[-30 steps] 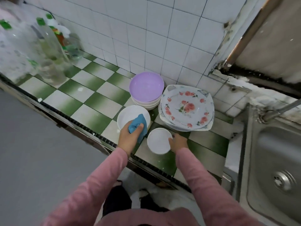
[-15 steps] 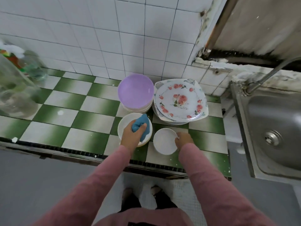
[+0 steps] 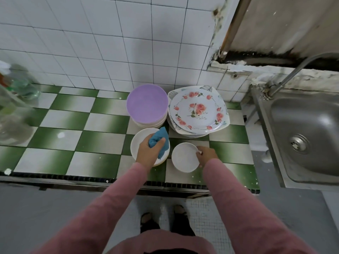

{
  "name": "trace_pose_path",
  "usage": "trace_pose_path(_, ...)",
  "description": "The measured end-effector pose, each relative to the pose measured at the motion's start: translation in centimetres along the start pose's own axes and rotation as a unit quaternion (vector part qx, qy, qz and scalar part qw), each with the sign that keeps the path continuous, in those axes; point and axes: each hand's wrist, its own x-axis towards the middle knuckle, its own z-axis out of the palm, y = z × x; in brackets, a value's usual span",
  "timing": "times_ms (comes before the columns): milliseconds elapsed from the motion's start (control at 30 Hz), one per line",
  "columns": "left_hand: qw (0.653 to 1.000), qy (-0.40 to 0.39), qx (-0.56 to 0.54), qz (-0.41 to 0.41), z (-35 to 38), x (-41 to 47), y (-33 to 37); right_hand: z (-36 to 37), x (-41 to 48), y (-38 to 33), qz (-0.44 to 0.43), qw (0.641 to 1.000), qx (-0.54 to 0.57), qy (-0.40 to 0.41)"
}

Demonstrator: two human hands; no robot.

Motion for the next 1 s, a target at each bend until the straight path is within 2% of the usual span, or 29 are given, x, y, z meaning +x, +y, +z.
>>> trace_pose_path(367,1.000,0.014,0.014,0.000,0.7,-0.3,0.1,-0.6,-0.4,0.4,-0.012,0.999,0.032,-0.001)
trace_pose_path(700,0.999,0.018,0.027,0.013,1.9,-0.6,0.4,-1.6,-1.6,0.5,-0.005,0.992,0.084,0.091)
trace_pose_path(1000,1.000,0.015,0.018,0.017,2.6,-1.0,0.8,-1.4,-2.9,0.8,0.040,0.979,0.135,0.148)
